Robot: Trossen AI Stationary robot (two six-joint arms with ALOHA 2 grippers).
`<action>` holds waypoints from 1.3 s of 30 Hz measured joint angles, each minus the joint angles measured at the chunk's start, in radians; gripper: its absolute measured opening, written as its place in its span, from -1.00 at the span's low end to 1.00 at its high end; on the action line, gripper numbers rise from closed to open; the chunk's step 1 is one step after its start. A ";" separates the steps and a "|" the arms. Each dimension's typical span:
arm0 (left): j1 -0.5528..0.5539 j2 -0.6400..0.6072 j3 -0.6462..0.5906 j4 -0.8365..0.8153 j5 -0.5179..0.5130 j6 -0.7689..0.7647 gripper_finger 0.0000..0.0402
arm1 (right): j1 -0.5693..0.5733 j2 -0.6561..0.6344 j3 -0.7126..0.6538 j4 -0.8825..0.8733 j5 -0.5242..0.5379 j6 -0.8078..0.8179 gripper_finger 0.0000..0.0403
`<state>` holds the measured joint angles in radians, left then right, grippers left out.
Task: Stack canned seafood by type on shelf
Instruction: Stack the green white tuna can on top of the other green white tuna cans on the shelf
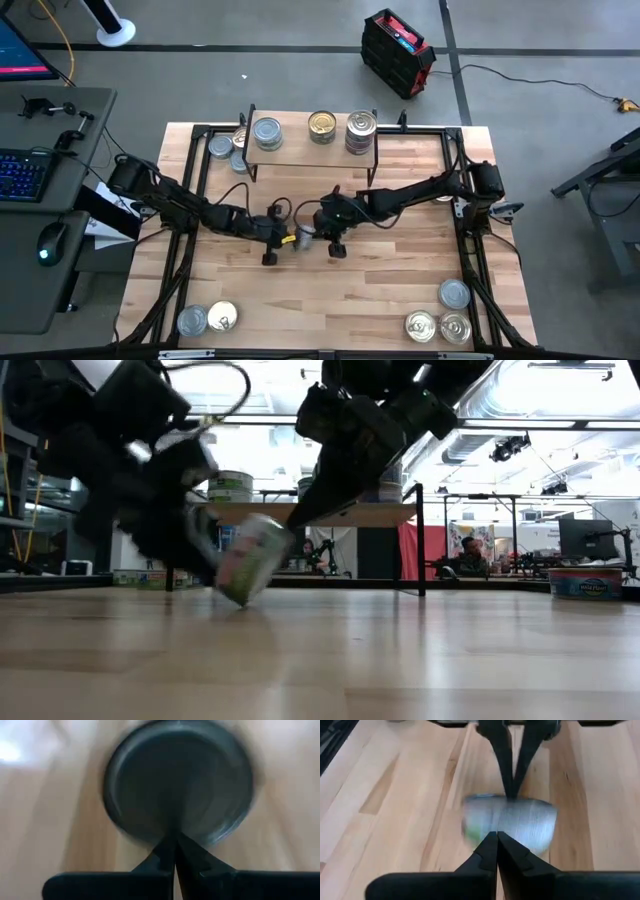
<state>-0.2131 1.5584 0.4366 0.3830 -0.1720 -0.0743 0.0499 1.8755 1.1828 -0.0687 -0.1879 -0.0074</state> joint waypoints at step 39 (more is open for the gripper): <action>-0.055 0.083 0.106 0.192 -0.132 -0.133 -1.00 | 0.007 0.041 0.000 -0.057 0.029 0.002 -1.00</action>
<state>-0.2680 1.6409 0.5430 0.5745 -0.3038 -0.2070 0.0566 1.9163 1.1829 -0.1253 -0.1590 -0.0059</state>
